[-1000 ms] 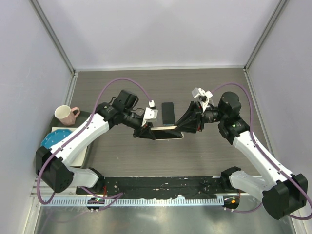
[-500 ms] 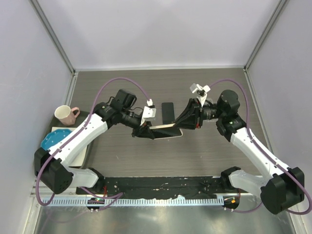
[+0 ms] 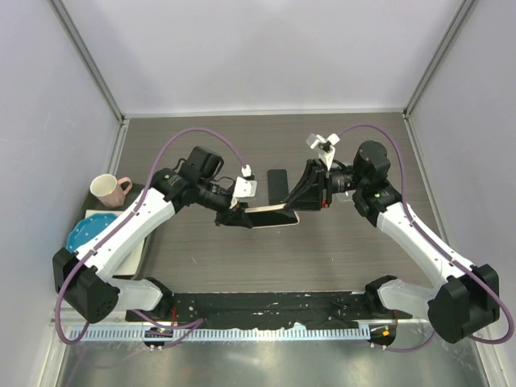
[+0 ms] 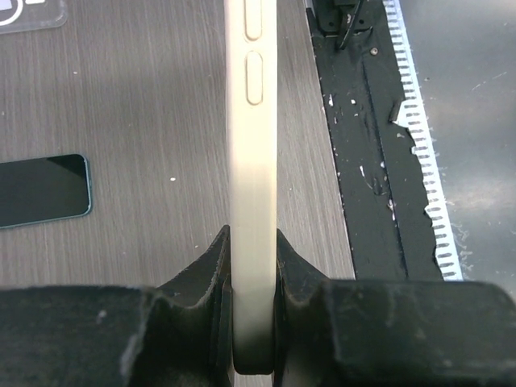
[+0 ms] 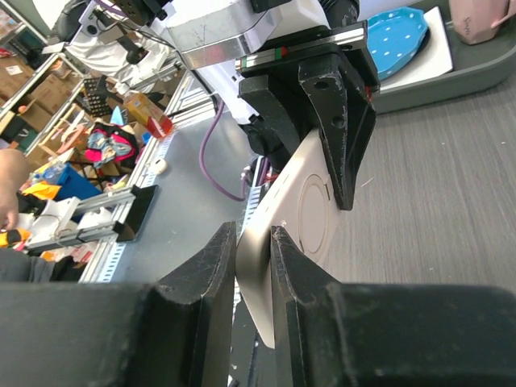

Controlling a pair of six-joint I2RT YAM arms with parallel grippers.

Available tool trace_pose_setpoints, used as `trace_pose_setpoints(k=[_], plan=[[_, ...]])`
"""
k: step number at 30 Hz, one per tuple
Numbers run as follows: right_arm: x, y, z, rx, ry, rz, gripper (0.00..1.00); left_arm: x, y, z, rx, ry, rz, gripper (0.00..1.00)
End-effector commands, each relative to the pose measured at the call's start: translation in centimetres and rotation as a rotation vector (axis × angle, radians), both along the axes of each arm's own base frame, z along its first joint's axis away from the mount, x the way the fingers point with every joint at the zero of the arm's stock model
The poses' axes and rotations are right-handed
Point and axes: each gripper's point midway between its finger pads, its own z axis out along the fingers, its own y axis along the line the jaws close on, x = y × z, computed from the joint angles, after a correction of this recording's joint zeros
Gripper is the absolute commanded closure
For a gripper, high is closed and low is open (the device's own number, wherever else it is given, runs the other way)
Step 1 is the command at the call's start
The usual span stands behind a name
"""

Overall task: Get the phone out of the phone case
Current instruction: Remove the phone case from the phone.

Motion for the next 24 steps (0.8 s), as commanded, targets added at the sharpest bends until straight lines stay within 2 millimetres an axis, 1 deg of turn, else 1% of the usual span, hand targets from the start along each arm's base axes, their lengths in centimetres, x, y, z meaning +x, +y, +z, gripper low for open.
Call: trace_pose_setpoints(k=[1, 2, 4, 7, 12, 17, 21, 24], plan=[[-1.9, 0.5, 2.5, 0.000, 0.016, 0.111, 0.89, 0.9, -0.7, 2.2, -0.030, -0.188, -0.043, 1.00], [-1.9, 0.6, 2.6, -0.001, 0.020, 0.116, 0.94, 0.7, -0.7, 2.3, -0.026, -0.197, -0.051, 1.00], [-2.0, 0.8, 2.7, -0.003, 0.024, 0.121, 0.99, 0.8, -0.7, 2.6, -0.012, -0.216, -0.055, 1.00], [-2.0, 1.0, 2.4, -0.008, 0.034, 0.133, 0.99, 0.6, -0.9, 3.2, 0.000, -0.245, -0.073, 1.00], [-1.9, 1.3, 1.9, -0.020, 0.060, 0.152, 0.99, -0.2, -1.1, 4.3, -0.003, -0.288, -0.119, 1.00], [-1.6, 1.5, 1.2, -0.027, 0.060, 0.157, 0.99, -1.5, -1.3, 5.0, -0.028, -0.286, -0.171, 1.00], [-1.0, 1.8, 0.5, -0.029, 0.059, 0.137, 0.99, -2.8, -1.2, 6.3, -0.069, -0.275, -0.209, 1.00], [-0.5, 2.0, -0.1, -0.017, 0.033, 0.092, 0.99, -3.4, -1.1, 7.1, -0.093, -0.264, -0.221, 1.00]])
